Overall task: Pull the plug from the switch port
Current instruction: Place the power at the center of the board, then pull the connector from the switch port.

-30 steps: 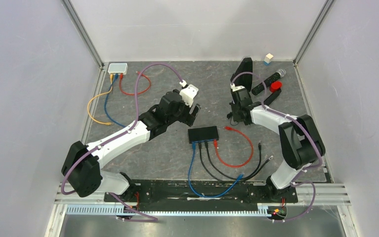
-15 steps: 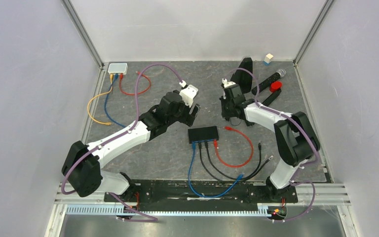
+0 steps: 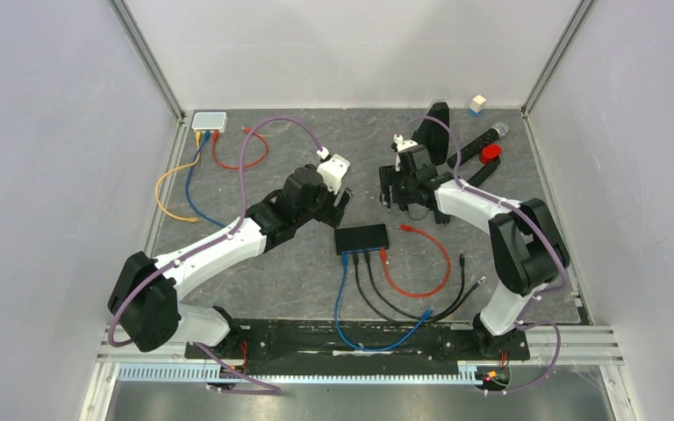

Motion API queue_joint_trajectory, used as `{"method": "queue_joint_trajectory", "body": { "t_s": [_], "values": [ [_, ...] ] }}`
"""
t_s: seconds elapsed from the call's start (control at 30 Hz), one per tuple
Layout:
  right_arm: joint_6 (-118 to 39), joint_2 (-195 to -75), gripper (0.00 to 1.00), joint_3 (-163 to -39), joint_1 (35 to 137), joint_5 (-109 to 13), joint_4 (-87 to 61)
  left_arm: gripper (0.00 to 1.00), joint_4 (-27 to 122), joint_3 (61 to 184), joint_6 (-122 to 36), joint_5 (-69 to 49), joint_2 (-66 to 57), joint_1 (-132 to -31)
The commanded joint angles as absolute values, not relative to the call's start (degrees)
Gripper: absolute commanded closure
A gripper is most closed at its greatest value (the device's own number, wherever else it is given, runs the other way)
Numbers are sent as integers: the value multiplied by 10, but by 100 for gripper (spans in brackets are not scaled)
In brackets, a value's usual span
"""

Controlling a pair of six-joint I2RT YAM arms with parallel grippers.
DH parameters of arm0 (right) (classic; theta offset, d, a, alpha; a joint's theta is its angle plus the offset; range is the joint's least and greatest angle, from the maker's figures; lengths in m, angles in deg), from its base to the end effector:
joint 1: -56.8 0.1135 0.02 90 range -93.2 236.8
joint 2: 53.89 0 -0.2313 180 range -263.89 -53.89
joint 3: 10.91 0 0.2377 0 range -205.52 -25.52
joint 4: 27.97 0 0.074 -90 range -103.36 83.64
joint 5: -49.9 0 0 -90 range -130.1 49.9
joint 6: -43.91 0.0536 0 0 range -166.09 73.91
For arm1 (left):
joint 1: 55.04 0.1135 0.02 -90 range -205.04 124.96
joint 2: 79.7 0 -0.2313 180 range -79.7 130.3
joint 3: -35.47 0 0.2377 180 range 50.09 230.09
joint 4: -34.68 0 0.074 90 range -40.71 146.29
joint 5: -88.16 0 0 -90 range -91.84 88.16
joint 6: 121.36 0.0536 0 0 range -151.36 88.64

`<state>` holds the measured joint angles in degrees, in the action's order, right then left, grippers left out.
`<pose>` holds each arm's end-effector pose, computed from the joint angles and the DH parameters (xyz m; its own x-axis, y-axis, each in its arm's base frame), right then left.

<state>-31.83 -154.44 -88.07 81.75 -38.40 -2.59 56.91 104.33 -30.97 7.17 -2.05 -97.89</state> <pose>0.3312 0.1524 0.1506 -0.7604 -0.0822 -0.6443 -0.2235 0.9645 0.1407 0.2361 -0.2075 0.2377 -0.3739 0.3560 -0.8564 0.5759 0.8130 0.0865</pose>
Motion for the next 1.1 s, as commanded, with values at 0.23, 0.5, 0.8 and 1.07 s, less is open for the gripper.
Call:
{"method": "queue_joint_trajectory", "body": {
  "t_s": [0.23,0.5,0.8,1.07],
  "values": [
    [-318,-1497,36,-834,783,-432,-64,17,560,1053,-327,66,-21,-978],
    [-288,-1577,43,-895,777,-349,-50,4,403,945,-427,174,-139,-975],
    [-331,-1470,36,-845,768,-457,-88,1,505,965,-412,162,-122,-969],
    [-297,-1367,30,-705,768,-571,-127,1,557,1003,-418,71,-43,-969]
  ]
}}
